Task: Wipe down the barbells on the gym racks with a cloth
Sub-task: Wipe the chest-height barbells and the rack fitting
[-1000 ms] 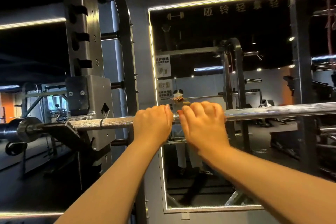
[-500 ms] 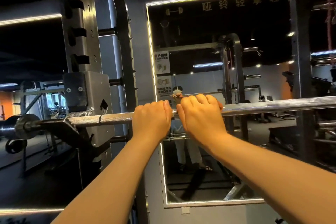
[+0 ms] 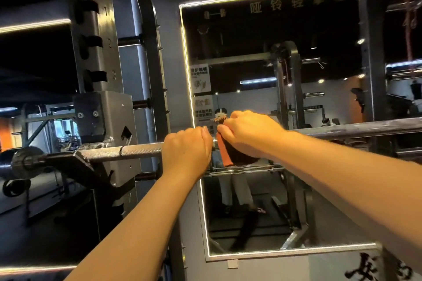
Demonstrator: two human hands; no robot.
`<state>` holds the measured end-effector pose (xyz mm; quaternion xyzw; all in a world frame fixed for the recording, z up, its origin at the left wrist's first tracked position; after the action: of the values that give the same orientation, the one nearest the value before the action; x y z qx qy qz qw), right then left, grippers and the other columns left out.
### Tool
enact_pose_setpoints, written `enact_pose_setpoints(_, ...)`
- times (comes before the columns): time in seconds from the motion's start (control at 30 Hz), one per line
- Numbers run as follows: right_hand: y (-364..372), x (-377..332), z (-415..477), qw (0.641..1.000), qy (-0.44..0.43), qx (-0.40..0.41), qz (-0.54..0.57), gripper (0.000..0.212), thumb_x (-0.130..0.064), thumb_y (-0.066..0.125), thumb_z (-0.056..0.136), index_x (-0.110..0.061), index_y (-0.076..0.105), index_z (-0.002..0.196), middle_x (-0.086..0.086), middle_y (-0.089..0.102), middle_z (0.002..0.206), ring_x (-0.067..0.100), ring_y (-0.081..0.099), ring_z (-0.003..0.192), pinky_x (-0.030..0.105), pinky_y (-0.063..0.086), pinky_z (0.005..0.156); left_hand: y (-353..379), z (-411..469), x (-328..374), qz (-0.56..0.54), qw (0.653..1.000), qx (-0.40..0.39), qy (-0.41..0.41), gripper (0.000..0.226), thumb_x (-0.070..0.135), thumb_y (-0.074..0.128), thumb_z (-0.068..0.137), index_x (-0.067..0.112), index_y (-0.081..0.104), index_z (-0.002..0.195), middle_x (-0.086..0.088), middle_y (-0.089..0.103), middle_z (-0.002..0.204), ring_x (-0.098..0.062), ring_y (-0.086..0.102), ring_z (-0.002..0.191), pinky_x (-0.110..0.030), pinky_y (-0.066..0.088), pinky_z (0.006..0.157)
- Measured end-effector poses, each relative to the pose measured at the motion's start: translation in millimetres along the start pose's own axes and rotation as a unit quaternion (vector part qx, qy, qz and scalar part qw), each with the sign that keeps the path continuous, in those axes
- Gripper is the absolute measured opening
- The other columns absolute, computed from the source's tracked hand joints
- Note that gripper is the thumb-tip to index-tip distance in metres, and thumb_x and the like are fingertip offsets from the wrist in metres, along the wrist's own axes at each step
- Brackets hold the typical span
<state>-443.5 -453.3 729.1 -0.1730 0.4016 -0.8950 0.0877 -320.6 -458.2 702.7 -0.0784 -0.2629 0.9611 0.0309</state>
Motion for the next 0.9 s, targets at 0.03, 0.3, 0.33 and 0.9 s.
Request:
enact_pose_setpoints(0.03, 6.9, -4.0, -5.7, 0.999, 0.000, 0.043, -0.003, 0.042, -0.046, 0.032, 0.108, -0.018, 0.061, 0.119, 0.006, 0.066, 0.110, 0.025, 0.063, 0.100, 0.043, 0.055, 0.087, -0.1, -0.6, -0.3, -0.007, 1.000, 0.001, -0.003, 0.036, 0.037, 0.023, 0.109, 0.023, 0.042, 0.082, 0.010, 0.029, 0.063, -0.007, 0.033, 0.055, -0.028, 0.037, 0.065)
enact_pose_setpoints(0.3, 23.9, -22.2, -40.1, 0.974, -0.004, 0.208, -0.091, 0.040, -0.040, 0.032, 0.104, -0.018, 0.061, 0.121, 0.008, 0.067, 0.109, 0.030, 0.063, 0.099, 0.046, 0.043, 0.091, -0.6, -1.0, -0.2, -0.021, 0.999, 0.026, 0.001, 0.038, 0.041, 0.026, 0.110, 0.024, 0.039, 0.078, 0.010, 0.035, 0.063, -0.006, 0.033, 0.053, -0.029, 0.035, 0.065)
enact_pose_setpoints(0.33, 14.0, -24.2, -34.2, 0.981, -0.020, 0.175, -0.083, 0.042, -0.042, 0.027, 0.107, -0.019, 0.061, 0.117, 0.007, 0.068, 0.108, 0.028, 0.064, 0.099, 0.044, 0.046, 0.089, -0.8, -1.2, 0.5, -0.012, 1.000, 0.028, 0.002, 0.038, 0.040, 0.024, 0.110, 0.024, 0.039, 0.079, 0.009, 0.038, 0.065, -0.009, 0.038, 0.056, -0.029, 0.035, 0.065)
enact_pose_setpoints(0.9, 32.1, -16.7, -47.0, 0.978, -0.045, 0.178, -0.095, 0.046, -0.039, 0.051, 0.100, -0.016, 0.050, 0.140, 0.008, 0.063, 0.121, 0.031, 0.061, 0.107, 0.046, 0.042, 0.094, -6.8, -4.0, 2.4, -0.016, 0.999, -0.001, 0.034, 0.034, 0.040, 0.018, 0.104, 0.023, 0.041, 0.084, 0.009, 0.038, 0.069, -0.012, 0.045, 0.063, -0.028, 0.039, 0.067)
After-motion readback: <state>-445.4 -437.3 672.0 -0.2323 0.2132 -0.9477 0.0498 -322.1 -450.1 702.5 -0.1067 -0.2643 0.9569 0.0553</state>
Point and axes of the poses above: each hand's wrist, its own z-axis towards the middle knuckle, its own y-axis out of the palm, x = y × z, the point moved 8 cm from there along z, towards the middle knuckle
